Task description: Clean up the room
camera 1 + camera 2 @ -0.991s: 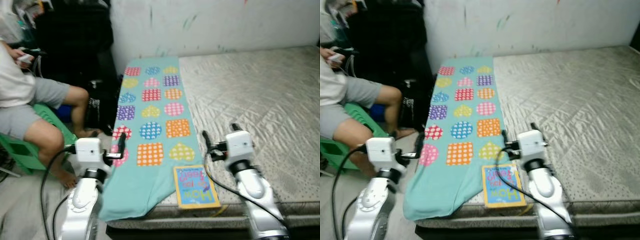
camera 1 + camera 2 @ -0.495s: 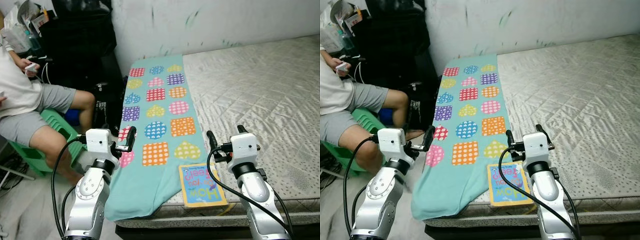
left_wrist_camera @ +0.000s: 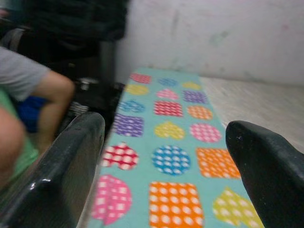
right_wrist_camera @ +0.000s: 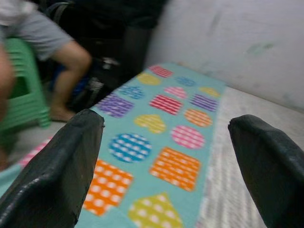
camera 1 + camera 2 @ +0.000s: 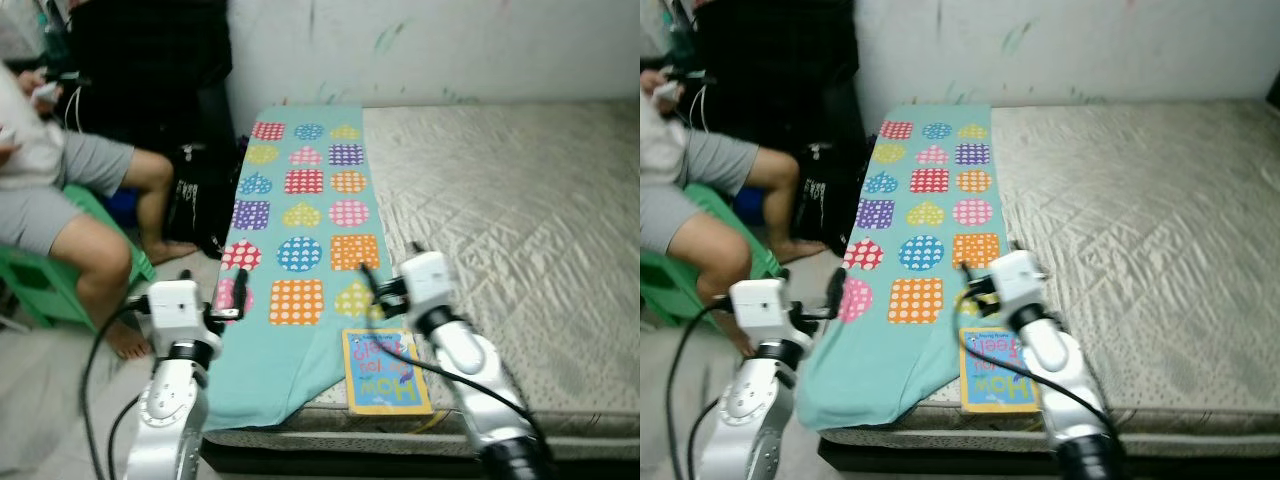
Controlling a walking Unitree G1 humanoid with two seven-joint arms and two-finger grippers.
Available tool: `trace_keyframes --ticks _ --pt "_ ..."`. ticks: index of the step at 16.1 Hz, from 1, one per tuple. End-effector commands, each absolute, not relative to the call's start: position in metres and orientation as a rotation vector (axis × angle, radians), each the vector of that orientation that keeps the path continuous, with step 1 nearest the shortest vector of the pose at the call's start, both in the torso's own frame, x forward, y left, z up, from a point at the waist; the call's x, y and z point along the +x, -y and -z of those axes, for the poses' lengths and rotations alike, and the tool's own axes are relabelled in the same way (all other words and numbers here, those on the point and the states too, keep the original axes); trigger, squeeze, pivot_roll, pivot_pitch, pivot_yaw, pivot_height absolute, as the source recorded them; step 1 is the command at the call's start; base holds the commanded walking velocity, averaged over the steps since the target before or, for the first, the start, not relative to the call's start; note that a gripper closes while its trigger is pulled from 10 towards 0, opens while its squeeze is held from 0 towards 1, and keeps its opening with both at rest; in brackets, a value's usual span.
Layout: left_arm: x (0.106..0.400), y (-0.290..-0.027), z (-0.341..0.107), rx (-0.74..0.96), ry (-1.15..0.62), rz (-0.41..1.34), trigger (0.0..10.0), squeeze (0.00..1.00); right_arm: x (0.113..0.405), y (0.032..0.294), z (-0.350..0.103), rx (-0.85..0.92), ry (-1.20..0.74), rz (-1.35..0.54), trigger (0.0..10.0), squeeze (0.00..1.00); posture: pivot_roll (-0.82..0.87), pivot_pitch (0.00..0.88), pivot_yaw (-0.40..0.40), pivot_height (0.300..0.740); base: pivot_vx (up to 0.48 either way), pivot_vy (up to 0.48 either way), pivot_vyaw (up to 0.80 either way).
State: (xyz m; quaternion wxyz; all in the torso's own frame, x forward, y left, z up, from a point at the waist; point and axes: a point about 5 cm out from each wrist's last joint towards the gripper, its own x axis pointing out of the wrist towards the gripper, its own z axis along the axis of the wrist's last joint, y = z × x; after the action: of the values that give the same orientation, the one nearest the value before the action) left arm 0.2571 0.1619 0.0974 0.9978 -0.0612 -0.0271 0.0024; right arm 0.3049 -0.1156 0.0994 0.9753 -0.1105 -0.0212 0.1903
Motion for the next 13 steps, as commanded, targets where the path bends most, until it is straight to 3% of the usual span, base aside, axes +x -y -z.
trace_keyframes --ticks 1,5,13 --pt "0.254 -0.169 -0.100 -0.101 0.072 -0.039 10.0 0.00 0.307 0.107 -0.100 -0.231 0.051 -0.427 10.0 0.00 -0.10 0.000 -0.009 0.740 0.000 0.000 0.00" --pt "0.246 -0.166 -0.097 -0.106 0.055 -0.041 10.0 0.00 0.307 0.103 -0.097 -0.226 0.058 -0.446 10.0 0.00 -0.09 0.000 -0.012 0.740 0.000 0.000 0.00" --pt "0.247 -0.163 -0.095 -0.105 0.036 -0.004 10.0 0.00 0.303 0.115 -0.093 -0.224 0.055 -0.398 10.0 0.00 -0.13 0.000 0.013 0.740 0.000 -0.302 0.00"
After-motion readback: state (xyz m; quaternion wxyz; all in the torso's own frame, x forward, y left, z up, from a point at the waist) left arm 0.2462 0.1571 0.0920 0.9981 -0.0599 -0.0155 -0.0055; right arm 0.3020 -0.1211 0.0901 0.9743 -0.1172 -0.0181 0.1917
